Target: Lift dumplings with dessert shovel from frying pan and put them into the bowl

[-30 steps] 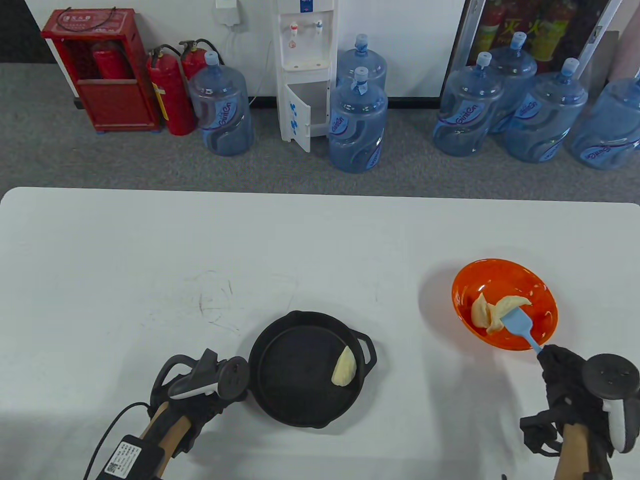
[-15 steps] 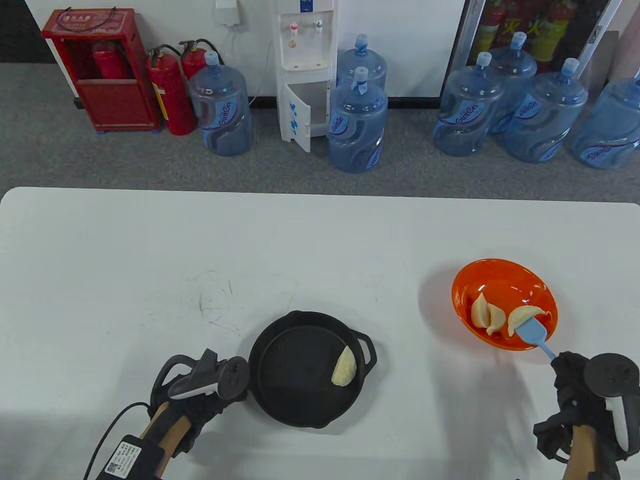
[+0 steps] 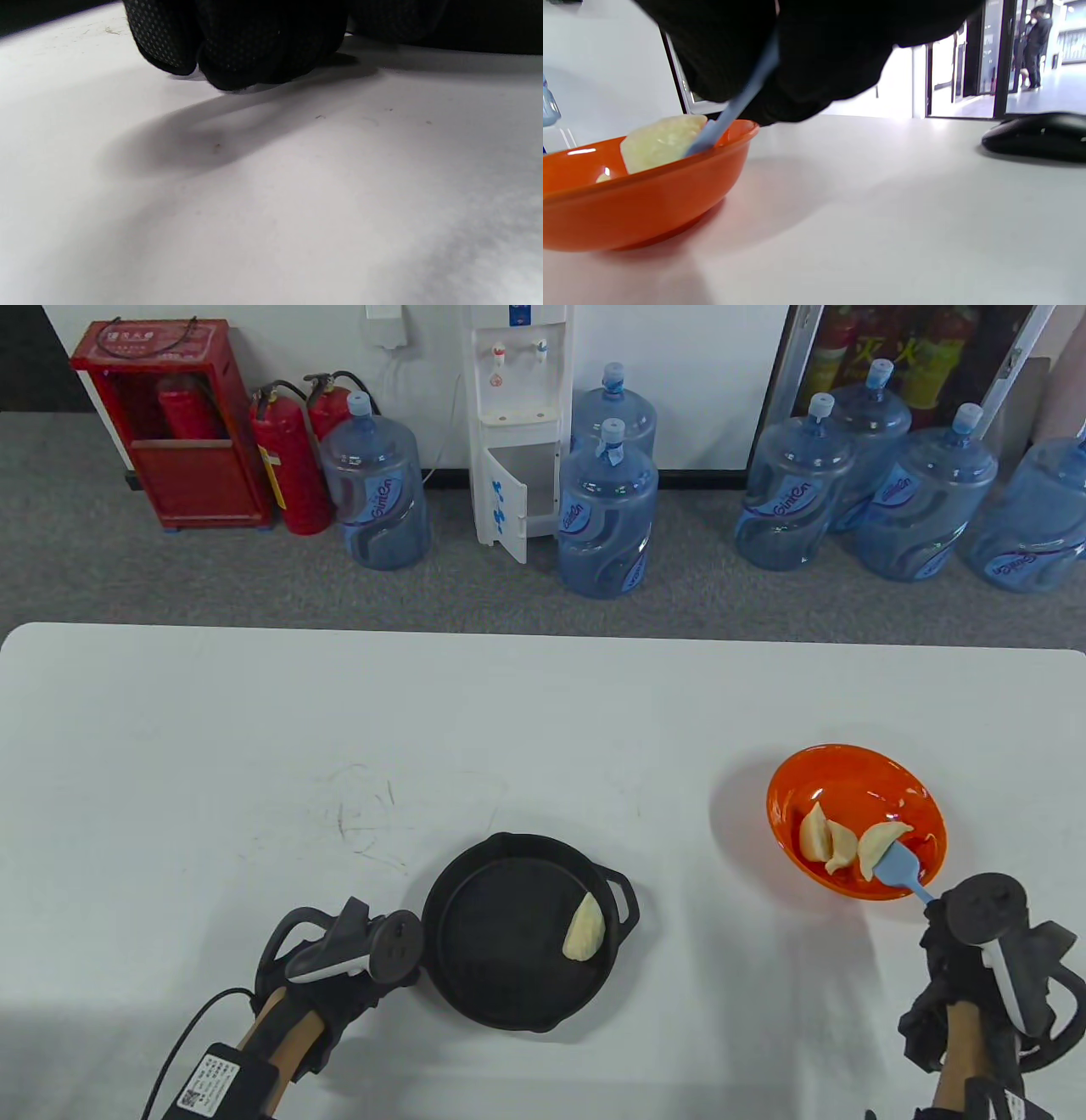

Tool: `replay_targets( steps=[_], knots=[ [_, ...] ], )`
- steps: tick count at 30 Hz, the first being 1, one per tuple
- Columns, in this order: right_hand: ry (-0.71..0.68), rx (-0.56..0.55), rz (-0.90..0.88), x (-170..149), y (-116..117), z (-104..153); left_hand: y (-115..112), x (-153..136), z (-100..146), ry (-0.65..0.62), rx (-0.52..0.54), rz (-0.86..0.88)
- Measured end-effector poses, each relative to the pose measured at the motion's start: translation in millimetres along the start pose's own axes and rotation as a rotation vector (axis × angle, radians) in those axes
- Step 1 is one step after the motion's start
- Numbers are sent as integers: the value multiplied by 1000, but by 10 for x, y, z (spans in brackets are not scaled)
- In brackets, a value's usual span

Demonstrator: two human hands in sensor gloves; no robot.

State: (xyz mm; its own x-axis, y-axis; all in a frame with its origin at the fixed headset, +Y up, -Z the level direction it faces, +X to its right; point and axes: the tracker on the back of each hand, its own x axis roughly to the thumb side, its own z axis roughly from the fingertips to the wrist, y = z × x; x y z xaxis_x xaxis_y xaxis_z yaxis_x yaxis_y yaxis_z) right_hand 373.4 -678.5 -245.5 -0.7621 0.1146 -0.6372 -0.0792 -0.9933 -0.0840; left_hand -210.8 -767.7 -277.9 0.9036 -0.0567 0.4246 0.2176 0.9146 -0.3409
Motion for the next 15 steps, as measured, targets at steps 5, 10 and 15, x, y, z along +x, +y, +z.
replay_targets(
  steps=[5, 10, 15],
  knots=[
    [-19, -25, 117, 135, -57, 29, 1, 0, 0, 0, 0, -2],
    [-23, -40, 265, 330, -111, 71, 2, 3, 3, 1, -1, -6],
    [-25, -64, 403, 526, -135, 102, 4, 5, 1, 2, -2, -8]
  ],
)
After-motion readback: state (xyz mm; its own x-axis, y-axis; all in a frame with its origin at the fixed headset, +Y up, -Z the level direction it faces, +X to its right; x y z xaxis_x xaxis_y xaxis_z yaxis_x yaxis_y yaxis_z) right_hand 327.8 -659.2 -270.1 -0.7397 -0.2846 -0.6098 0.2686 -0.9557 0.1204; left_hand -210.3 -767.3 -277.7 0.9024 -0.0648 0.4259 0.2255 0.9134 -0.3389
